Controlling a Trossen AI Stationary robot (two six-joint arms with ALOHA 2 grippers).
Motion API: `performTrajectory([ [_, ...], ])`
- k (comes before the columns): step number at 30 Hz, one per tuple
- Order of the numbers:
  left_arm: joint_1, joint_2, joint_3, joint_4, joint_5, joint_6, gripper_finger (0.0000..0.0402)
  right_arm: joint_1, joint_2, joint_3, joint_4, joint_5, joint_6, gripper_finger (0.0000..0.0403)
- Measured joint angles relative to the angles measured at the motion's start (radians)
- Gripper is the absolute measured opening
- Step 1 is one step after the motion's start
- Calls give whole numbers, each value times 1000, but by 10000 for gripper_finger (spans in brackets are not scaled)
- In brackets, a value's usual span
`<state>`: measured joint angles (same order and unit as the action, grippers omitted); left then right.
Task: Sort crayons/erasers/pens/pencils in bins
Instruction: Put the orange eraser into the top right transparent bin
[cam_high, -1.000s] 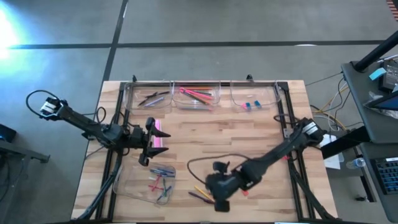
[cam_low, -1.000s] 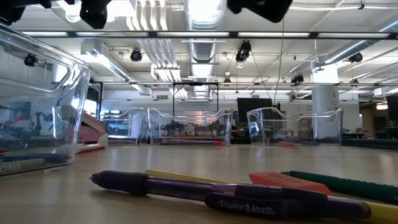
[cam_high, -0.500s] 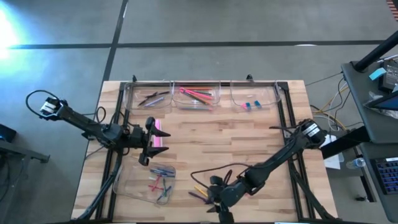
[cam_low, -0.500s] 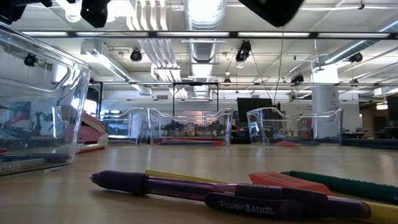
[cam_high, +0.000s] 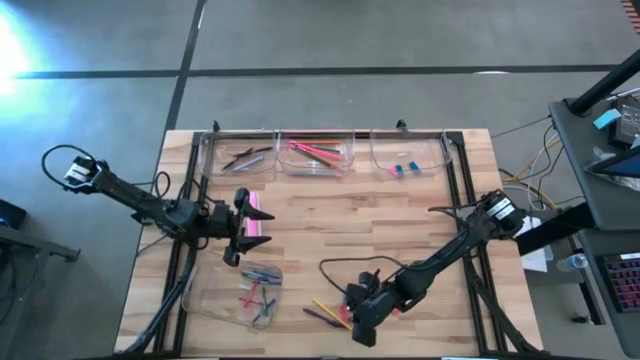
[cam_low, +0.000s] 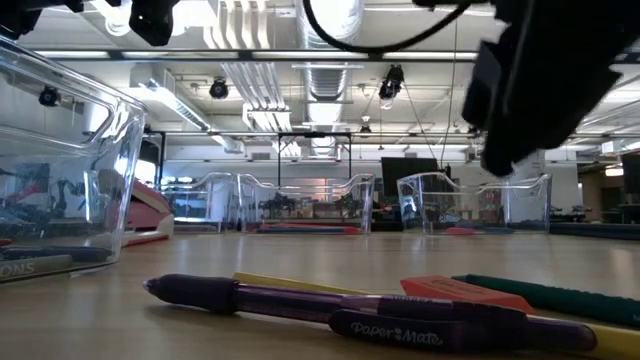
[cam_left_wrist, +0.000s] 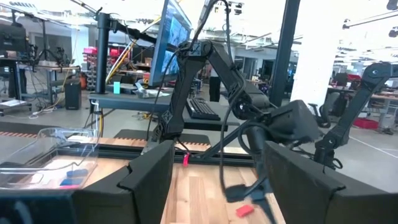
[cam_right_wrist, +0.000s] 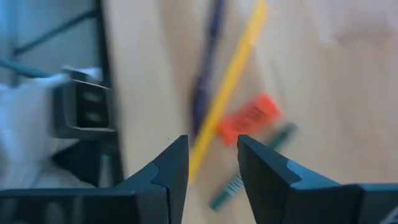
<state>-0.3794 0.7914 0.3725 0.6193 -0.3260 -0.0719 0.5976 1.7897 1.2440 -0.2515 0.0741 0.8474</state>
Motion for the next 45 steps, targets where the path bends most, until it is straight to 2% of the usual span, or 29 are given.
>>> performTrajectory([
  [10, 0, 47, 1, 0, 0, 0, 233, 0, 0, 6, -199, 65, 148, 125],
  [16, 0, 91, 17, 1, 1, 0, 233, 0, -1, 59, -463, 188, 336, 125],
  [27, 0, 166, 61, -1, 53, 1, 233, 25, -2, 94, -643, 193, 438, 125],
  [31, 0, 180, 68, -2, 61, 4, 233, 63, -2, 88, -690, 191, 470, 124],
  [34, 0, 184, 69, -2, 61, 4, 233, 105, -2, 88, -766, 234, 542, 121],
  [45, 0, 183, 71, -2, 62, 10, 233, 253, -2, 84, -697, 240, 522, 129],
])
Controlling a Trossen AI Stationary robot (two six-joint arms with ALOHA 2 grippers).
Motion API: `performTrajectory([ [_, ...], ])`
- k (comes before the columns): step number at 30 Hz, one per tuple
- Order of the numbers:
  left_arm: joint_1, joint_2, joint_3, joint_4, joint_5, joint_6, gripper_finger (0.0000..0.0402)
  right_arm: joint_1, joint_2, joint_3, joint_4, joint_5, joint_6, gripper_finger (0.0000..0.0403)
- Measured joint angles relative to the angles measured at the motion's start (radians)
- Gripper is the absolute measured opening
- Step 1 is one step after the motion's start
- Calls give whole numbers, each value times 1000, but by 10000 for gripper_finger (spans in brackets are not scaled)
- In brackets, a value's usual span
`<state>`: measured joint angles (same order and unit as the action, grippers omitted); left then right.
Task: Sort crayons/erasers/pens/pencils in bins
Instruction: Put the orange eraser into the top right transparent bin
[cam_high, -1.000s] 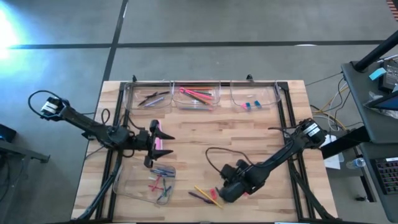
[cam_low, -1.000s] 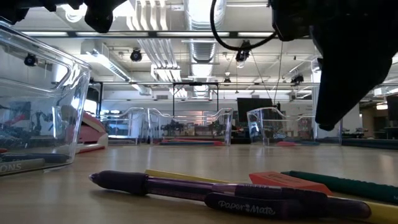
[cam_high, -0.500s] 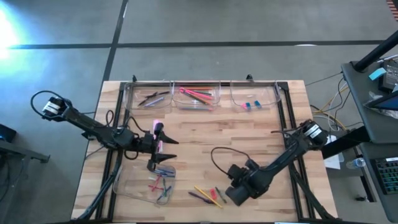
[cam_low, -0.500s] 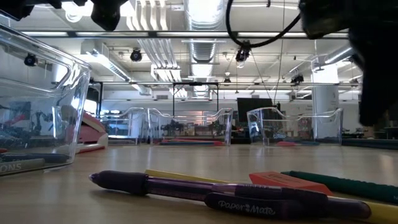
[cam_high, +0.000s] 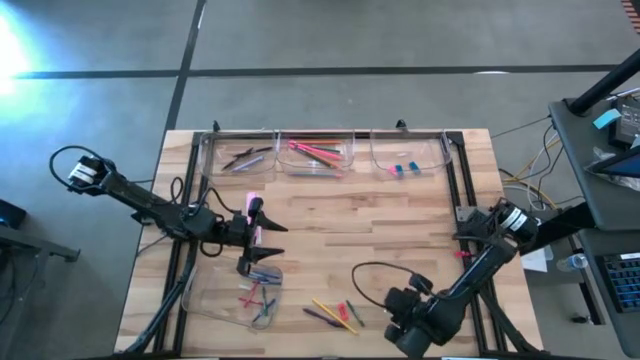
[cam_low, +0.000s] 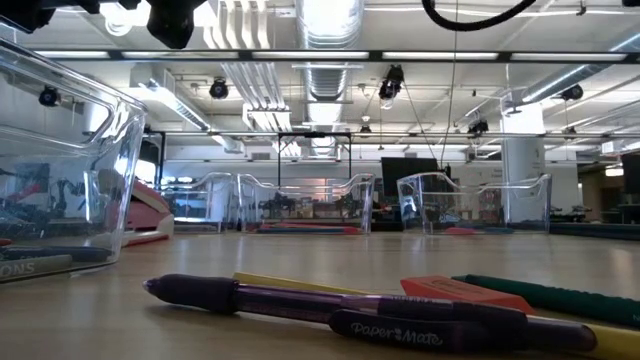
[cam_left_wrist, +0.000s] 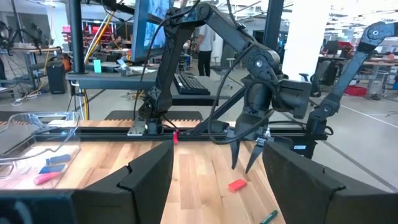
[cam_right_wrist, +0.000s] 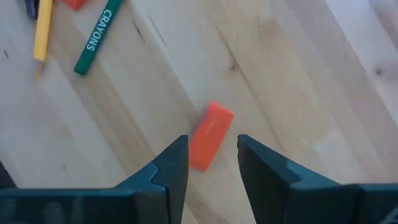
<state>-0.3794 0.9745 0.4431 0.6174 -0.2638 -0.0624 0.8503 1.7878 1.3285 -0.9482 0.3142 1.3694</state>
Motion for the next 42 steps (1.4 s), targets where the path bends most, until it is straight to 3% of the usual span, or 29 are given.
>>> performTrajectory([
  [8, 0, 1, 0, 0, 0, 0, 233, 36, 0, -37, 28, 61, 155, 126],
  [17, 0, 1, 0, 1, 0, -1, 233, 70, 0, -96, 72, 131, 225, 125],
  [30, 0, 1, 0, 2, 0, -1, 233, 74, -2, -246, 292, 140, 229, 125],
  [42, 0, 1, 0, 2, 0, -1, 233, 71, 2, -233, 338, 126, 182, 125],
])
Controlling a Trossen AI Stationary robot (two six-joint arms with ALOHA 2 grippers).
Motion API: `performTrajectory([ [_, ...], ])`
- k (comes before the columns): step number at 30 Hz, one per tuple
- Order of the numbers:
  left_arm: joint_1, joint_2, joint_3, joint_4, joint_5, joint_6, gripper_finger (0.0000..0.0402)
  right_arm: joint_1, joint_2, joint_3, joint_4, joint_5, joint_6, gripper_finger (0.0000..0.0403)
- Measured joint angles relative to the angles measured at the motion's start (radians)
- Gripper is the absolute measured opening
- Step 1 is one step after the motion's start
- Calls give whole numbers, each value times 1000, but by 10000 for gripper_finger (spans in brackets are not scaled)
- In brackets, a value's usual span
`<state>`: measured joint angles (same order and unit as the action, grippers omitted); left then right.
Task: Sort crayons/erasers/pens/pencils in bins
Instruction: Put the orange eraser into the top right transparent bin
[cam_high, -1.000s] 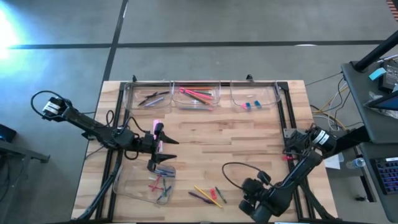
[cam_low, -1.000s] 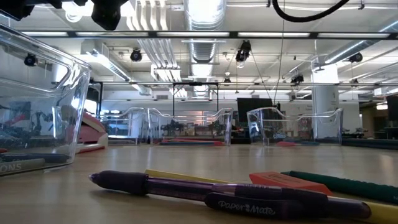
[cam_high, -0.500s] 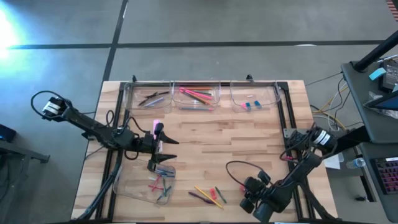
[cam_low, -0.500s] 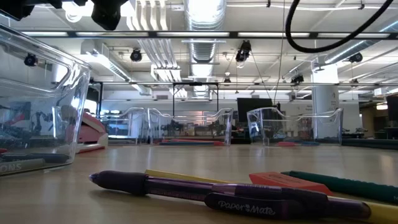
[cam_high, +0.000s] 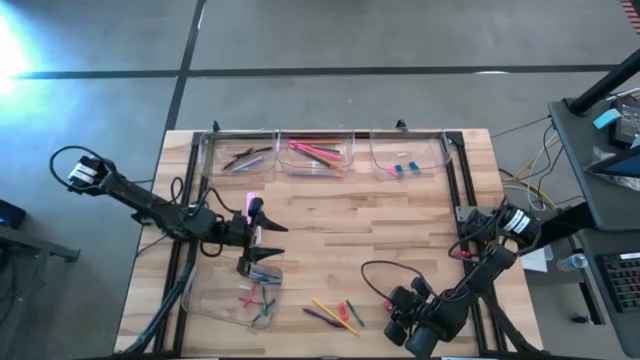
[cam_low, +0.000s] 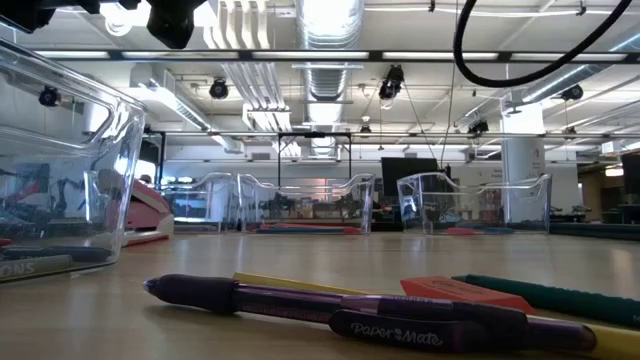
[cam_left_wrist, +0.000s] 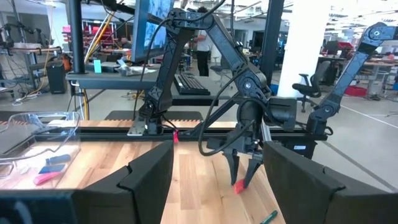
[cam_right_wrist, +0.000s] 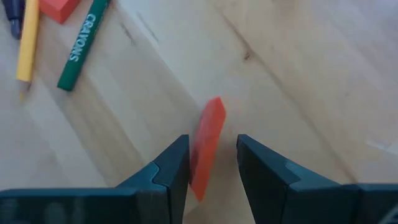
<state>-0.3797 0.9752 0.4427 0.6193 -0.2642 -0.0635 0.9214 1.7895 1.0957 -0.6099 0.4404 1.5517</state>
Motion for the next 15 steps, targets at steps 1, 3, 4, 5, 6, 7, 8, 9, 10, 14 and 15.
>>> performTrajectory([
  [1, 0, 0, 0, 0, 0, 0, 233, 0, 1, 2, -1, 0, 0, 125],
  [3, 0, 0, 0, 0, 0, 0, 233, 0, 1, 5, -8, -1, 0, 125],
  [4, 0, 0, 0, 0, -1, 0, 233, 1, 1, 6, -4, -2, 0, 125],
  [5, 0, 0, -1, 0, -1, 0, 233, 1, 1, 5, -4, -2, 0, 125],
  [6, 0, 0, -1, 0, -1, 0, 233, 1, 1, 4, -6, -2, 1, 125],
  [7, 0, 0, -1, 0, -1, 0, 233, 1, 1, 2, -5, -1, 1, 125],
  [8, 0, 0, -2, 0, -1, 0, 233, 1, 1, -1, -5, 0, 5, 125],
  [9, 0, 0, -2, 0, -1, 0, 233, 1, 1, -3, -5, 2, 10, 125],
  [10, 0, 0, -2, 0, -1, 0, 233, 1, 1, -4, -4, 2, 16, 125],
  [14, 0, 0, -2, 0, -1, 0, 233, -1, 0, -6, -3, 5, 19, 123],
  [15, 0, 0, -2, 0, -1, 0, 233, -2, 0, -8, -3, 4, 19, 121],
])
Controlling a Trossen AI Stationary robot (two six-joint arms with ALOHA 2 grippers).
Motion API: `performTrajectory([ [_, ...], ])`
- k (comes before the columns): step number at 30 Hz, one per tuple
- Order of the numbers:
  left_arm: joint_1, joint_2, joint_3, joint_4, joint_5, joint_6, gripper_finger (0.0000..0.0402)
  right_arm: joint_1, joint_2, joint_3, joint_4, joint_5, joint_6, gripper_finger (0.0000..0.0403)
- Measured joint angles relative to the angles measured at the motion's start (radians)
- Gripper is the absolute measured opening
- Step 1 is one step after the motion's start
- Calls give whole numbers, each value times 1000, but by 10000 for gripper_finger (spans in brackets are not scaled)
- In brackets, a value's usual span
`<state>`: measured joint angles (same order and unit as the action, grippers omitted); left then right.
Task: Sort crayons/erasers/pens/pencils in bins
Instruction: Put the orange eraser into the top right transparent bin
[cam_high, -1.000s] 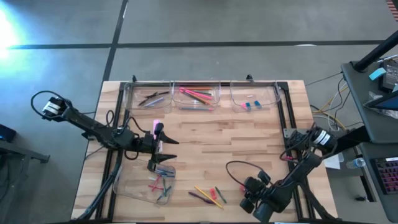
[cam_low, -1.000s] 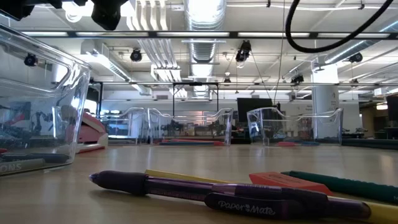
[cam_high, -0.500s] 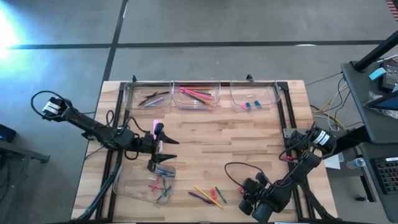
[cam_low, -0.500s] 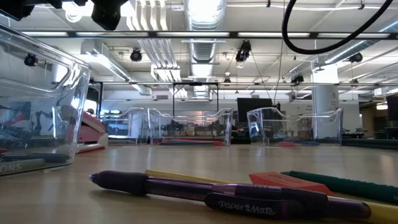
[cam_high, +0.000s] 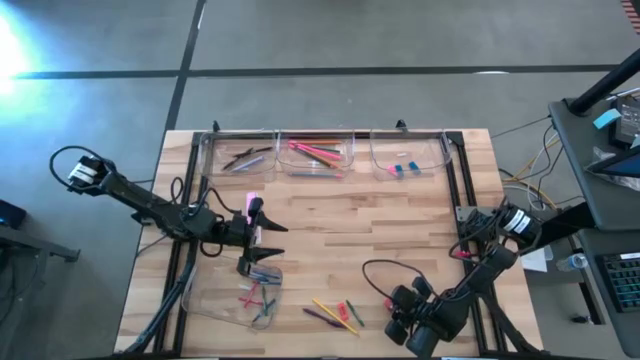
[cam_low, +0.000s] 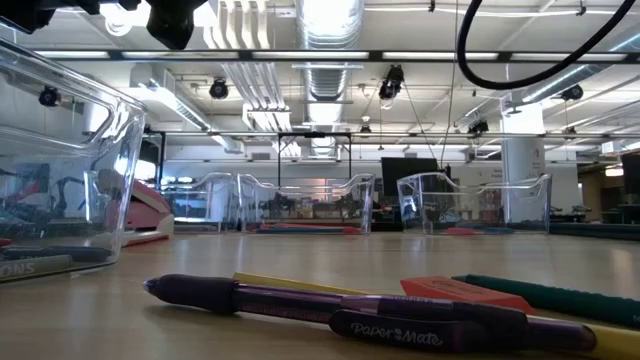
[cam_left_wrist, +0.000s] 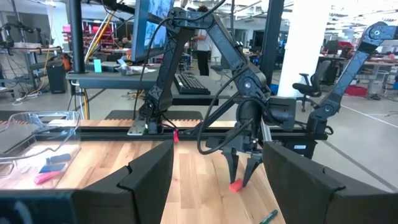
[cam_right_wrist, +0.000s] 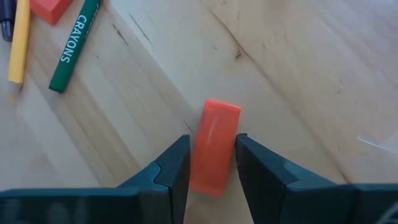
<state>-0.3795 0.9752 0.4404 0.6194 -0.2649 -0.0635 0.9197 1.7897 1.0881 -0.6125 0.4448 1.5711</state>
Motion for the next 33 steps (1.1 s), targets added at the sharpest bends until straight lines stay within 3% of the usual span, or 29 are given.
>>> performTrajectory([
  [18, 0, 0, -1, 0, 0, 0, 233, -9, 4, -3, -6, -28, -17, 106],
  [27, 0, 0, -1, 0, -1, 0, 233, -17, 3, 8, -16, -71, -21, 60],
  [33, 0, 0, -1, 0, -1, 0, 233, -17, 6, 55, -95, -93, -27, 54],
])
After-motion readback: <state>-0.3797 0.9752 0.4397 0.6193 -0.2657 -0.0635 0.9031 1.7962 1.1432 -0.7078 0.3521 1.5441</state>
